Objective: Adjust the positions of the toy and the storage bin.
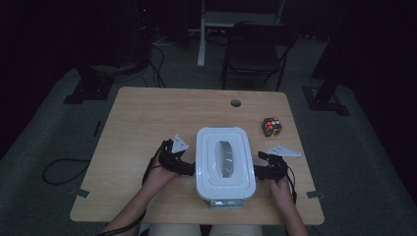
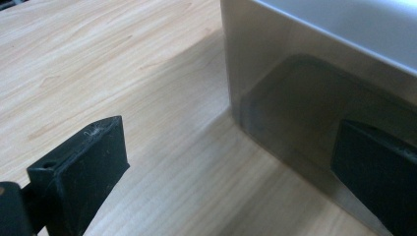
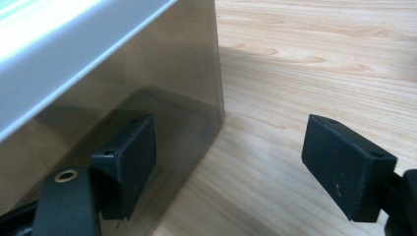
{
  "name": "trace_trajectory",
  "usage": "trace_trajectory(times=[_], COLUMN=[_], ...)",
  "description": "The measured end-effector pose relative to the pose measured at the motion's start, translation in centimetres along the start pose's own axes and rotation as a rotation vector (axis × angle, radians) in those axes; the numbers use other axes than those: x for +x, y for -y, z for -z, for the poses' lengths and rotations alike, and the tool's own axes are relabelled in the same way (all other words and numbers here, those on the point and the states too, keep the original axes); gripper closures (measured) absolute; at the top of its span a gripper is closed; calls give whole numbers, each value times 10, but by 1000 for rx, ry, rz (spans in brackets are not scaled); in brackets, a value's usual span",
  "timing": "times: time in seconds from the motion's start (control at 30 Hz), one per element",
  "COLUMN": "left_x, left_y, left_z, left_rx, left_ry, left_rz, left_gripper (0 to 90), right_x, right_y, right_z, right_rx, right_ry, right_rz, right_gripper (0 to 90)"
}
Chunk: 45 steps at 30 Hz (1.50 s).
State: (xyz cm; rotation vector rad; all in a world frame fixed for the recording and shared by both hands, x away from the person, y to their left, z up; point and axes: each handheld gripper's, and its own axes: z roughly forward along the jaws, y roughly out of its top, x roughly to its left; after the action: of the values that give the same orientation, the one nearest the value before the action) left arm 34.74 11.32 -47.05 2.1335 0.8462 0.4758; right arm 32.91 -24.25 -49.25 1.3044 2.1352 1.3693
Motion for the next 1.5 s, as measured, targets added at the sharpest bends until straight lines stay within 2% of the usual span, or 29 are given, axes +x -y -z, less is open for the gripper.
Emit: trace_trajectory(times=[0.07, 0.13, 0.2, 0.27, 0.33, 0.4, 0.43, 0.47, 0.5, 0.57, 0.67, 0.77, 0.9, 0.97, 1.07, 1.23, 1.3, 1.4, 1.5], left_x=[2, 3, 7, 17, 23, 28, 32, 34, 36, 42, 49, 53, 59, 64, 66, 70, 72, 73, 73], left_y=[4, 9, 15, 22, 28, 34, 38, 40, 44, 51, 62, 69, 81, 89, 100, 117, 121, 125, 129], left_z=[2, 5, 7, 9, 12, 15, 18, 20, 22, 28, 37, 47, 60, 66, 72, 77, 78, 79, 78], left_rx=[-27, -44, -42, -28, -15, -11, -2, 1, -6, -6, 6, 14, 20, 29, 52, 113, 122, 143, 150], left_ry=[19, 9, -12, 2, -9, -14, -7, -3, 6, 22, 0, -24, -81, -88, -104, -105, -112, -124, -115], left_rz=[25, 33, 55, 101, 112, 125, 130, 131, 138, 151, 155, 148, 141, 164, 172, 169, 174, 160, 161], left_gripper=[13, 14, 14, 13, 14, 14, 14, 14, 14, 13, 13, 13, 13, 13, 13, 13, 13, 13, 13], right_x=[1, 2, 3, -2, -12, -20, -23, -30, -33, -40, -51, -61, -73, -78, -84, -92, -96, -101, -105], right_y=[1, 1, 1, 1, 1, 2, 2, 2, 2, 0, -3, -6, -10, -12, -14, -19, -22, -26, -30], right_z=[1, 2, 6, 9, 13, 17, 18, 20, 21, 21, 19, 19, 16, 14, 10, 1, -3, -8, -15], right_rx=[-5, 2, -10, -25, -47, -70, -80, -99, -105, -96, -86, -98, -95, -95, -95, -79, -75, -68, -48], right_ry=[15, 65, 110, 150, 171, 196, 191, 163, 162, 191, 216, 230, 242, 252, 260, 293, 300, 321, 339], right_rz=[7, 59, 86, 84, 52, 67, 59, 45, 38, 35, 18, -3, -38, -50, -61, -48, -52, -59, -59], right_gripper=[181, 132, 132, 131, 123, 115, 114, 114, 114, 114, 115, 115, 114, 115, 115, 115, 115, 115, 115])
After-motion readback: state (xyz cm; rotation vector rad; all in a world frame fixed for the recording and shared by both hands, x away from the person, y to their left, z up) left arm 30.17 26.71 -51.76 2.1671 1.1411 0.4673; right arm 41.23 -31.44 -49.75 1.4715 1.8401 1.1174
